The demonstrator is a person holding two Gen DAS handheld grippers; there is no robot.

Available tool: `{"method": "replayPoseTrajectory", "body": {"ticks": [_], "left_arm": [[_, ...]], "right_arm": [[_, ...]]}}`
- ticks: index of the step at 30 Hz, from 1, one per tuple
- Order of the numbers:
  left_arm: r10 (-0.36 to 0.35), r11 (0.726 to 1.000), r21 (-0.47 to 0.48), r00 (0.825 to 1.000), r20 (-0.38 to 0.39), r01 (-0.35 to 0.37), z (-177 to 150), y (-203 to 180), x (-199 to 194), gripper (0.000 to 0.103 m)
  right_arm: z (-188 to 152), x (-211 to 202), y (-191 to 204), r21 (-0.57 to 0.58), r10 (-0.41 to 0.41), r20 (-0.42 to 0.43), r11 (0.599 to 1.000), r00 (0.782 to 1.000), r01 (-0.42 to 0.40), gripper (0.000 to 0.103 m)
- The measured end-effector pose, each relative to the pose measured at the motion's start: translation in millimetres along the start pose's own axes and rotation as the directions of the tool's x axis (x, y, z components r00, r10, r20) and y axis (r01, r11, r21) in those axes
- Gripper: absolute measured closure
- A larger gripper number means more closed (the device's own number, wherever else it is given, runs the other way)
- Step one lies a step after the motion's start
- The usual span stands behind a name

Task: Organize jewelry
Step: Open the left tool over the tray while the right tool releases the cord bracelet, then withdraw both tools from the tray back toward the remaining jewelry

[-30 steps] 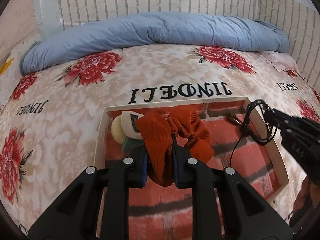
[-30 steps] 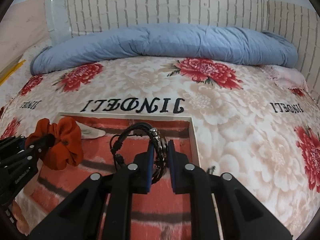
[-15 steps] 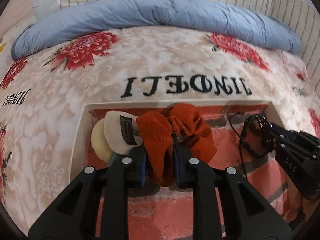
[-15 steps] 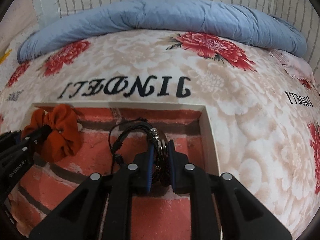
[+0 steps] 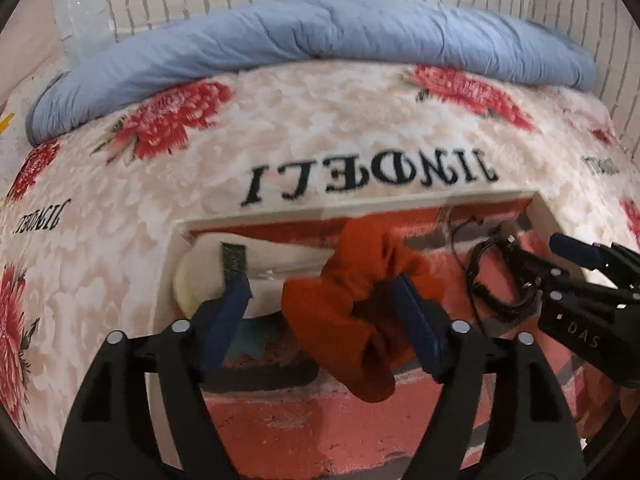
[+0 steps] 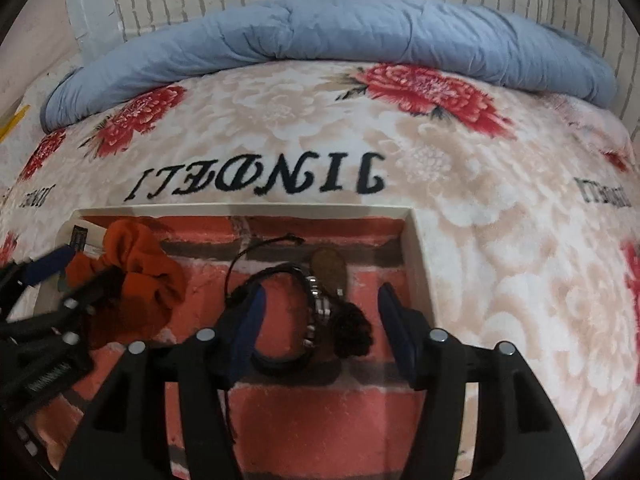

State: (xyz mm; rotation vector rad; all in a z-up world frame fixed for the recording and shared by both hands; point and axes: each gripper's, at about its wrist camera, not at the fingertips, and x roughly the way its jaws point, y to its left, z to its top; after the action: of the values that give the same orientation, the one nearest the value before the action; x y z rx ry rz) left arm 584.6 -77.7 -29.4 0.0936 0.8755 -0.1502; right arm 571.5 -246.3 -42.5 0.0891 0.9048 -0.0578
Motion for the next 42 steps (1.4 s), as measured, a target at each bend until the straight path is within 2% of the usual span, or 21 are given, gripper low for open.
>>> {"method": "replayPoseTrajectory", "body": {"ticks": [4,8,12,17,22,28,30,36,39,42], "left_arm": [[-0.003,1.000,0.001,1.000,0.031,0.003,1,3,-28,0.026],[0.022,1.000,0.011,0.996,0.091,-0.023,-4,8,-70,0.012],[0.014,1.000,-0.018,0.993,0.120,-0.012,-20,25,-115,0.006],[0.009,0.999,-0.035,0.990,0.140,-0.004,-49,41,-163,0.005],[0.044,0.998,-0.050,0.987,0.152,-0.037,-87,57,-208,0.005],[0.053,0.997,-0.065,0.987,0.150,-0.044,-124,70,-246,0.005],[0.045,0.997,-0.071,0.987,0.152,-0.035,-134,70,-255,0.005],[0.067,0.997,-0.049,0.984,0.166,-0.059,-179,65,-275,0.005],[0.072,0.996,-0.065,0.984,0.162,-0.062,-197,65,-278,0.005],[0.068,0.995,-0.082,0.984,0.166,-0.055,-215,65,-281,0.005]], "right_arm": [[-2,-26,-7,0.016,0.025,0.034,1.000,0.999,-0.025,0.045],[-10,-59,-10,0.009,0.017,0.072,1.000,0.997,-0.017,0.040],[-26,-93,-15,-0.009,-0.005,0.101,1.000,0.995,0.006,0.031],[-59,-142,-23,-0.012,-0.014,0.134,1.000,0.991,0.015,0.029],[-92,-179,-30,-0.016,-0.031,0.139,0.999,0.990,0.034,0.025],[-132,-222,-39,0.006,-0.047,0.164,0.999,0.985,0.047,0.024],[-145,-234,-41,0.018,-0.058,0.180,0.998,0.982,0.055,0.018],[-186,-260,-41,0.014,-0.096,0.220,0.995,0.971,0.095,0.017],[-205,-267,-37,0.006,-0.130,0.248,0.991,0.960,0.133,0.017],[-224,-271,-37,0.018,-0.131,0.267,0.991,0.955,0.131,0.017]]}}
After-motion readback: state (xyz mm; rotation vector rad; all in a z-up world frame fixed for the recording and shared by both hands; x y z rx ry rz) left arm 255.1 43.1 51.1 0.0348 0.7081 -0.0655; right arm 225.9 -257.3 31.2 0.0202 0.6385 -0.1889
